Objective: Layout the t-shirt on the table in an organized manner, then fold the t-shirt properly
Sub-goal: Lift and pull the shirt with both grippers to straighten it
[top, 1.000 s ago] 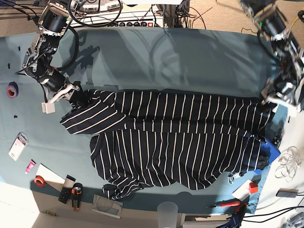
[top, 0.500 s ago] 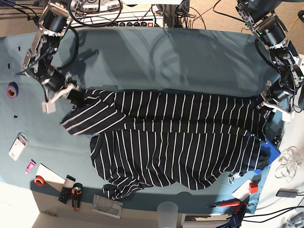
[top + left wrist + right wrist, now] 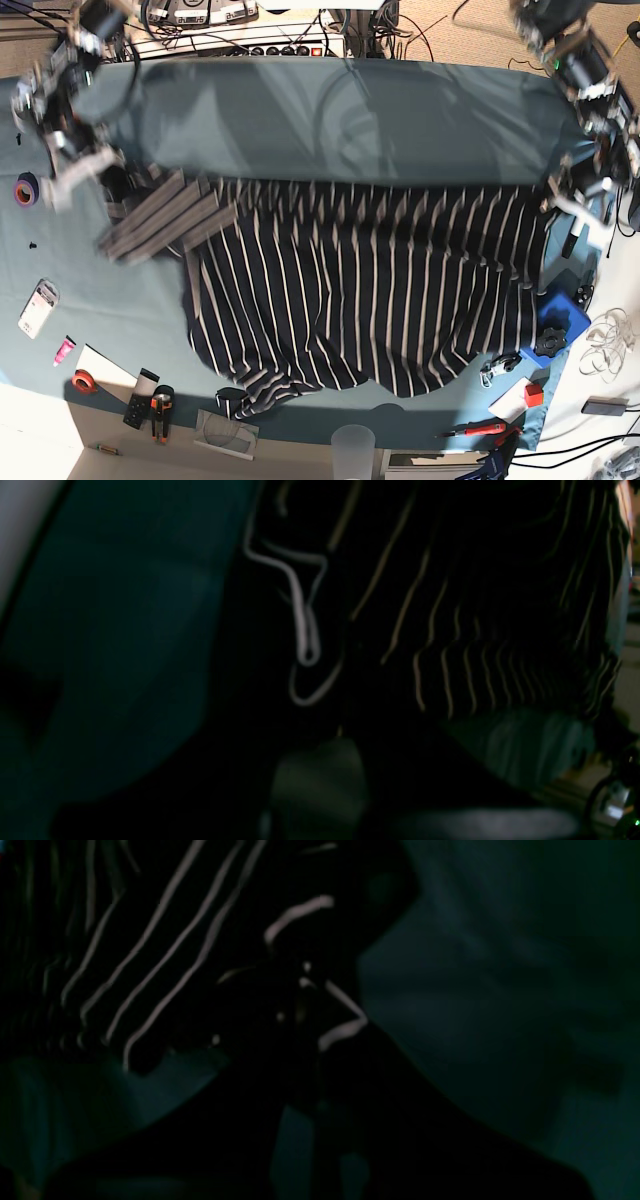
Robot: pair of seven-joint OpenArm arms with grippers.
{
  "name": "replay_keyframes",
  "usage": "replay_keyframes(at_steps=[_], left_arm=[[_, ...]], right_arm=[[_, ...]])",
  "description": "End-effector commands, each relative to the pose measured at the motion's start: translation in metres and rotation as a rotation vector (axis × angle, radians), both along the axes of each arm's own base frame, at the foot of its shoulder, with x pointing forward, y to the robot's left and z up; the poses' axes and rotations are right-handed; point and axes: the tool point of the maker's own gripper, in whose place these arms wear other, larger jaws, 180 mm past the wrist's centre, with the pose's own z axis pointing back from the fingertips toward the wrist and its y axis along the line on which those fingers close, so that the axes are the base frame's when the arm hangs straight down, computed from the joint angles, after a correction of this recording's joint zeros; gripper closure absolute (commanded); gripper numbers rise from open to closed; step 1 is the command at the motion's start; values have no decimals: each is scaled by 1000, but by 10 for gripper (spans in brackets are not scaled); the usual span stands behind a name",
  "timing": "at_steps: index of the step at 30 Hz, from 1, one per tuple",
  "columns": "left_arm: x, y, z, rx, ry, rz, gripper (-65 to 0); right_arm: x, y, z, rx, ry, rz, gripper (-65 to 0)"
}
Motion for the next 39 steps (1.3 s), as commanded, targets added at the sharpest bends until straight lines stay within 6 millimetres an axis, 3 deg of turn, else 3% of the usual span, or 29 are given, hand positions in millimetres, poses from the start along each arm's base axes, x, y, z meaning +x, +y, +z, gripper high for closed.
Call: replay_keyframes(at_steps=[1,4,11,21,29,33,39], left_arm=[[-13,17,-2,72,51,-12,0],[-34,16,-5,87,66,-27,0],[-64,13,-9,103,89,-64,0],[-93,11,9,216,88,-136,0],[-99,11,10,238,84,-156,0],[-103,23,10,266,100,-131,0],[-102,28,16,270,72,-117,0]], right_arm=[[3,-14,21,-31,-67,-23,0],[-15,-20,21,-37,-51,-44,0],[-45,-15,6,-13,21,-28,0],[-71,-8,8,-44,81,18,0],[-93,-5,3,-61,149,40,0],[-106,-7,2,-52,164,28,0],[-106,-11,7,-47,142,10,0]])
